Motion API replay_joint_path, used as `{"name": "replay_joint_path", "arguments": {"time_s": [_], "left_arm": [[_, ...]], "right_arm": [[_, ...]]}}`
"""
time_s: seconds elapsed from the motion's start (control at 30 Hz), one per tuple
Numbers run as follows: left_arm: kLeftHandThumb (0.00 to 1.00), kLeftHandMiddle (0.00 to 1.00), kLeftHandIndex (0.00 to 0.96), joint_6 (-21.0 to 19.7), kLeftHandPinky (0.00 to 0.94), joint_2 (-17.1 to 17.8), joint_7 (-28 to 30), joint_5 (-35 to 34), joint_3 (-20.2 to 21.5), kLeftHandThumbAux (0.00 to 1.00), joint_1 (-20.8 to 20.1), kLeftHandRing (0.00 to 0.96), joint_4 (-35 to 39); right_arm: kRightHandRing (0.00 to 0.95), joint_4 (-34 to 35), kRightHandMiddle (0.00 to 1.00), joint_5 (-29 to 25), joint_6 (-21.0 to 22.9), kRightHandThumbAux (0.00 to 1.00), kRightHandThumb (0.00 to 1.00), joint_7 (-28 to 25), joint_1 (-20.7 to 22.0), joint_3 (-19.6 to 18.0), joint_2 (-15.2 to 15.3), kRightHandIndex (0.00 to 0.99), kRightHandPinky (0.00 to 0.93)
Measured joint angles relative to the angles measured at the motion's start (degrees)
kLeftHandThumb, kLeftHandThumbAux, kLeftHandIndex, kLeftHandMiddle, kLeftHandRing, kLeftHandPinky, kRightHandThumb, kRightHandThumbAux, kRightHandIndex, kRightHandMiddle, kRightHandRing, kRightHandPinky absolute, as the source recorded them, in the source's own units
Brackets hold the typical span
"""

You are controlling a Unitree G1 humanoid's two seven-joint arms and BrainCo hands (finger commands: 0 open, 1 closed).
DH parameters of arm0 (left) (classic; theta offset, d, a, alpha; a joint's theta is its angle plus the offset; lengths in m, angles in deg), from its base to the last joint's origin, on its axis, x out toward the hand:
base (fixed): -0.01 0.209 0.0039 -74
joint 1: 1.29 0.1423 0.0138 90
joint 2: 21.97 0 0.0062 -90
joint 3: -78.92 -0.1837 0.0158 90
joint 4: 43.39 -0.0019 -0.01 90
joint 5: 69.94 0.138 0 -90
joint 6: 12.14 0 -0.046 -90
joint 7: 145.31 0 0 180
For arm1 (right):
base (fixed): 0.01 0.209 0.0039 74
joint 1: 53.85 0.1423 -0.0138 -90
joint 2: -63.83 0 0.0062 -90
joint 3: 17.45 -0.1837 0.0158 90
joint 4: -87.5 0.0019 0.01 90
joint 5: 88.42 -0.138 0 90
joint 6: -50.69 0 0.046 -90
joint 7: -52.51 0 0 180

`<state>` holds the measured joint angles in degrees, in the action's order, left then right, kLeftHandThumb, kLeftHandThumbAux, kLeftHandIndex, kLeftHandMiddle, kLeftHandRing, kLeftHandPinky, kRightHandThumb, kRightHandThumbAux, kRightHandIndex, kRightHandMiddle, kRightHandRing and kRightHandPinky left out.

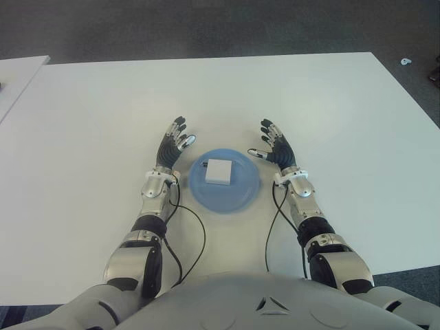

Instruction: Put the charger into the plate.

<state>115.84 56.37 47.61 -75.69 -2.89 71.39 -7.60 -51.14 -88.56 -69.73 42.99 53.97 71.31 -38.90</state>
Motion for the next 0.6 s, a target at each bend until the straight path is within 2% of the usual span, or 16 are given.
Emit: {"name": "replay_joint_path", "arguments": {"time_s": [0.3, 0.6], "left_arm": [[0.032, 0.004, 0.000, 0.19, 0.022, 0.16, 0.34, 0.13, -0.28, 0.585, 0.48, 0.002, 0.66], [0.020, 0.000, 0.000, -0.69, 0.020, 0.63, 1.32, 0.11, -0.45, 0.593, 1.52, 0.000, 2.40]], "right_arm": [[0.002, -2.32, 0.009, -1.39, -0.02, 0.905, 0.000, -1.13, 1.56, -1.66, -0.08, 0.008, 0.047], [0.000, -6.17, 0.000, -2.42, -0.01, 0.842, 0.000, -0.17, 4.37, -4.04, -0.39, 0.000, 0.009]]}}
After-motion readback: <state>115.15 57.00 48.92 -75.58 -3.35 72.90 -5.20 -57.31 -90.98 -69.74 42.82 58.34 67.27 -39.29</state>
